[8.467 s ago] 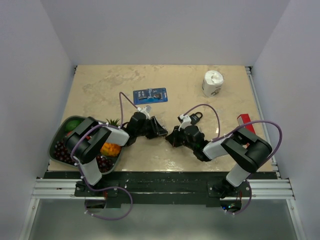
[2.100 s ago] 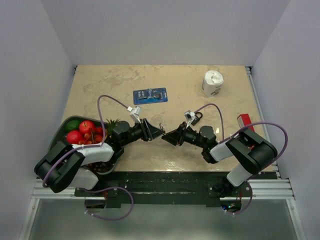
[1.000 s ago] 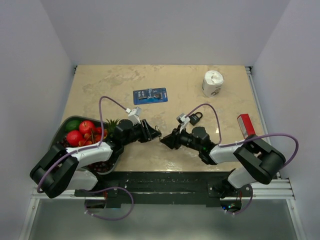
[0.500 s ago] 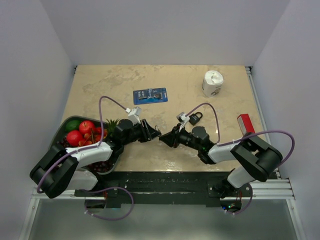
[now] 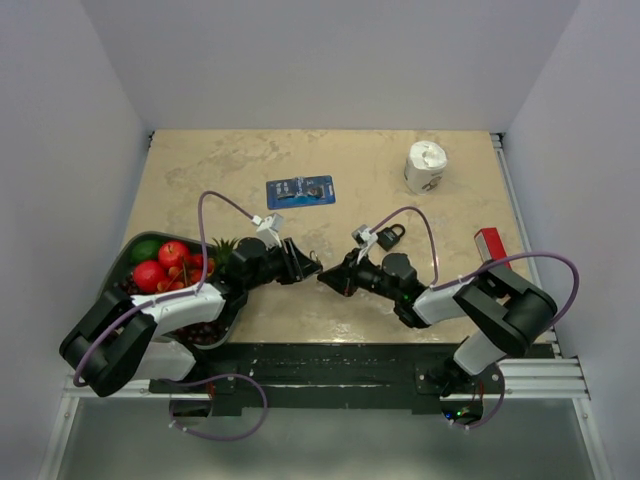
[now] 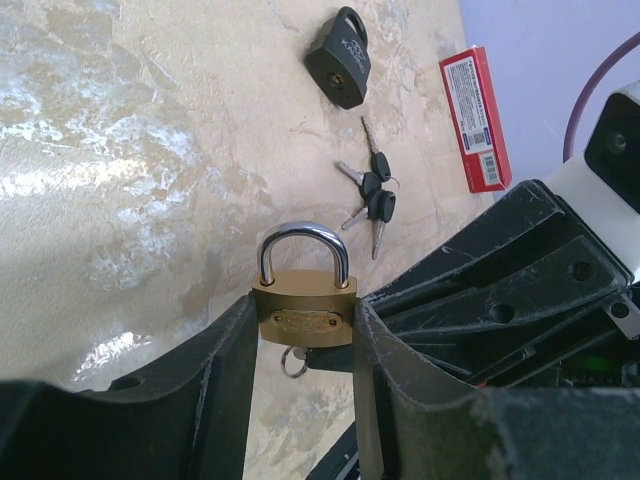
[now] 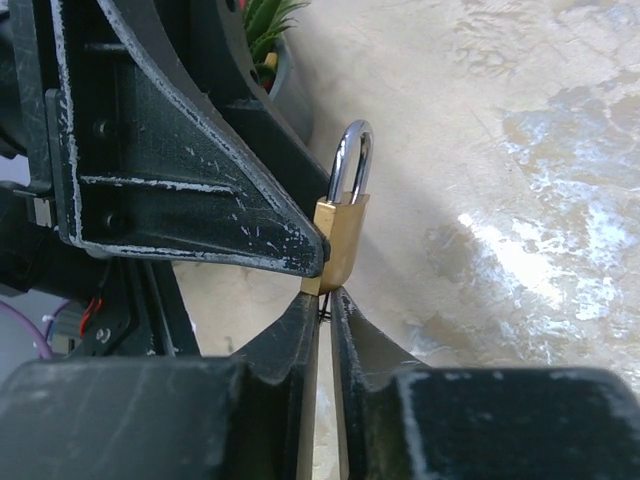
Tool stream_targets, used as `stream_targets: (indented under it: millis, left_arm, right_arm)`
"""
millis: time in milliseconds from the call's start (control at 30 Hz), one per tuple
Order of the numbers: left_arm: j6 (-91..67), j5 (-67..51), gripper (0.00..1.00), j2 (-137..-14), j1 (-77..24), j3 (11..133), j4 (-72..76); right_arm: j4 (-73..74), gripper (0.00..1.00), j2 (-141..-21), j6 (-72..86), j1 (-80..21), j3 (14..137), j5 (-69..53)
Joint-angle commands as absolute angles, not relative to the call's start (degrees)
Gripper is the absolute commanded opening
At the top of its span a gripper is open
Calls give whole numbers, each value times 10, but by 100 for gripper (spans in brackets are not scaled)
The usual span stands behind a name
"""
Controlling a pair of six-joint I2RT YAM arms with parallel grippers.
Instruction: Unlock with the key
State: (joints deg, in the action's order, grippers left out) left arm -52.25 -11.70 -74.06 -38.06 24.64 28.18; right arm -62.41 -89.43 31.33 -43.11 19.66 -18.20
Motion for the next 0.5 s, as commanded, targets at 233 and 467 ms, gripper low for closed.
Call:
stream_targets:
  millis: [233, 467]
  left_arm:
    - [-482, -165, 0, -701, -385, 252, 361]
    - [-456, -254, 0, -683, -384, 230, 425]
  right_arm:
    - [-695, 0, -907, 341, -433, 201, -204]
    - [-756, 0, -912, 381, -432, 203, -251]
